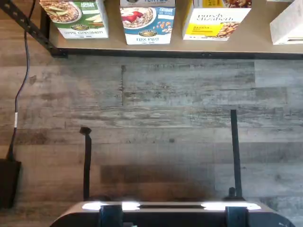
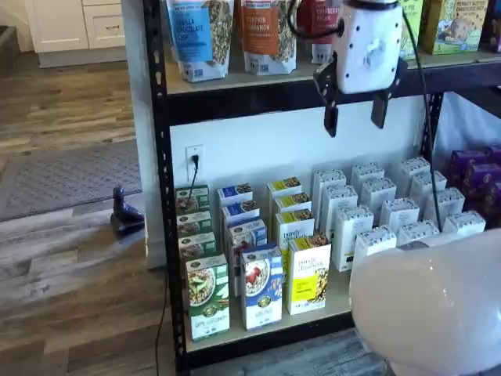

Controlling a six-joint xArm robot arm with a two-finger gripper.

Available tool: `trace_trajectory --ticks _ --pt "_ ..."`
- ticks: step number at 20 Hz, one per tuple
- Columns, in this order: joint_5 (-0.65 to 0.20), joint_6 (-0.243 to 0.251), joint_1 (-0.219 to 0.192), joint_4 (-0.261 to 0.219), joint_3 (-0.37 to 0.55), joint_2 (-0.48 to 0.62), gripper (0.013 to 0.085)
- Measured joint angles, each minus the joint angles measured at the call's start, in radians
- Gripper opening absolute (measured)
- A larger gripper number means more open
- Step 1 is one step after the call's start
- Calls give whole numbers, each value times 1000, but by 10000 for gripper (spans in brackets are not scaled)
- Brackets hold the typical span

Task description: Pick up the blue and white box that is on the bottom shelf, the second box from the left

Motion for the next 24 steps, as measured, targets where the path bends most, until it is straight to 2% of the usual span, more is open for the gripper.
trace_trajectory --ticks 11,24 --pt "-230 18 21 29 157 51 850" --pt "-495 24 37 39 279 177 850"
